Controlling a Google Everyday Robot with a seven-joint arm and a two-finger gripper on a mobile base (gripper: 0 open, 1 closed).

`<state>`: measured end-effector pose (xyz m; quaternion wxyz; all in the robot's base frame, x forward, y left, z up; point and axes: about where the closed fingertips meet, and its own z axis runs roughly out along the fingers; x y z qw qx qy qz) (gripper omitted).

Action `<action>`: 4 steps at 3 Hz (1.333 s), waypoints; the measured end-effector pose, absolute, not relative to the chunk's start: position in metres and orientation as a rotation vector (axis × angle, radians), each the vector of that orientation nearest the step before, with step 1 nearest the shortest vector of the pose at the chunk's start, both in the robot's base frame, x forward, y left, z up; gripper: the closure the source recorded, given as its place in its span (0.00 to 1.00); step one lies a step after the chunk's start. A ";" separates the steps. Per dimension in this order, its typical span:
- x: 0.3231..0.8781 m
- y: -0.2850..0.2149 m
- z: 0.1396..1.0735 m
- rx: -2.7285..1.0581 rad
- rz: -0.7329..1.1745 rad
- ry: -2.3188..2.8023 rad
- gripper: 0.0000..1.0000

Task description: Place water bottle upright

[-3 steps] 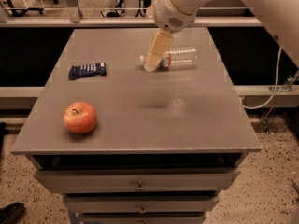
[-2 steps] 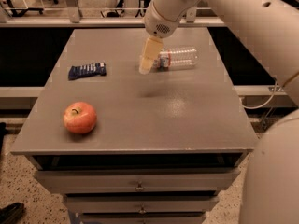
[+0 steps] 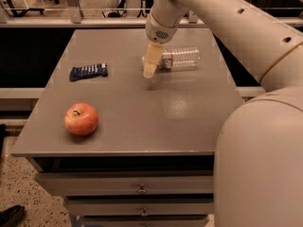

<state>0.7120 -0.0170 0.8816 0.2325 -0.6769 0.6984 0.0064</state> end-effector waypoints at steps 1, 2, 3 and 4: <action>0.721 -0.029 0.868 -1.880 -0.013 1.961 0.00; 0.726 -0.041 0.858 -1.896 -0.041 1.995 0.00; 0.730 -0.049 0.851 -1.897 -0.062 2.028 0.15; 0.731 -0.057 0.845 -1.892 -0.074 2.055 0.46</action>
Offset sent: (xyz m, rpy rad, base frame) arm 0.0207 -0.0419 -0.0297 -0.1312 0.0412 -0.0510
